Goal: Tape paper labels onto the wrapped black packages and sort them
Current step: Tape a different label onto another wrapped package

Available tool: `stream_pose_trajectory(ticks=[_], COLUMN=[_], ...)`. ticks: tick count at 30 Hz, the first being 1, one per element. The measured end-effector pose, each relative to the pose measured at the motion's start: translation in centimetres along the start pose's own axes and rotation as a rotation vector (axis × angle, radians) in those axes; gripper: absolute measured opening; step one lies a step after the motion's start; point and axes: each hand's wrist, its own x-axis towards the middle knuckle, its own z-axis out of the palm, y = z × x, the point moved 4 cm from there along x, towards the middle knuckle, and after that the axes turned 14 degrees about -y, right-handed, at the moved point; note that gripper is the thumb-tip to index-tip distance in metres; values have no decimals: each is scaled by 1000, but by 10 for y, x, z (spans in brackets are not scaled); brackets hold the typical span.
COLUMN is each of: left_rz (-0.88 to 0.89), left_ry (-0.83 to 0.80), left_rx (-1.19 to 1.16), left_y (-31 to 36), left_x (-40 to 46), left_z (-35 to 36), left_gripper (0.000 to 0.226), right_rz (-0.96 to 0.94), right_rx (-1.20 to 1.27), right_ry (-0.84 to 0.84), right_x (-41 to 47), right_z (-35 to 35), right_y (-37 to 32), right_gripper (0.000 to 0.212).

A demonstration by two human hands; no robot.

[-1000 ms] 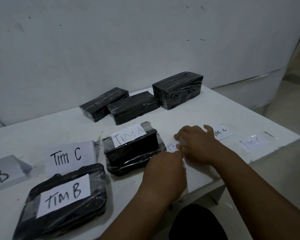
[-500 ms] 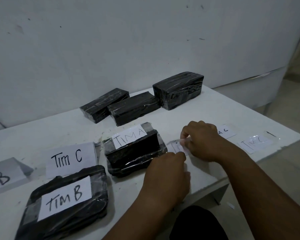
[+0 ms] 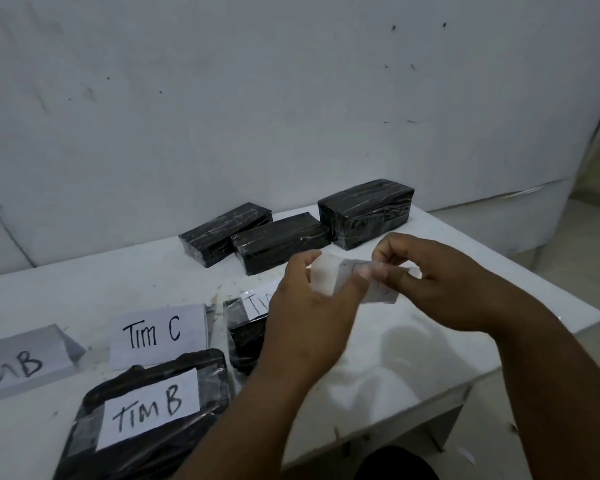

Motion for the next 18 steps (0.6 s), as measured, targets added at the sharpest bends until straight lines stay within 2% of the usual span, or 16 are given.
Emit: stream_pose_trajectory(ticks=[2,3,10,14,18], left_rz=[42,61,85,25,-17], left_ry=[-14,-15,116,121,172], left_rx=[-36,-49,-170,-243,-226], left_y=[2,1,-6,-13,-18], left_x=[3,4,4,9,17], left_z=[-15,-20,-68,-92,-120], left_gripper=[16,9,20,23,15], right_rz=[-21,-30,0,7,11], right_rx=[-12,-7,129,453,645], right_ry=[-20,-21,73,196,302], right_x=[6,9,37,53,73], right_z=[1,3,9,13,17], right_y=[-14,-18,-30,-28,-30], right_gripper=[10,10,13,15,5])
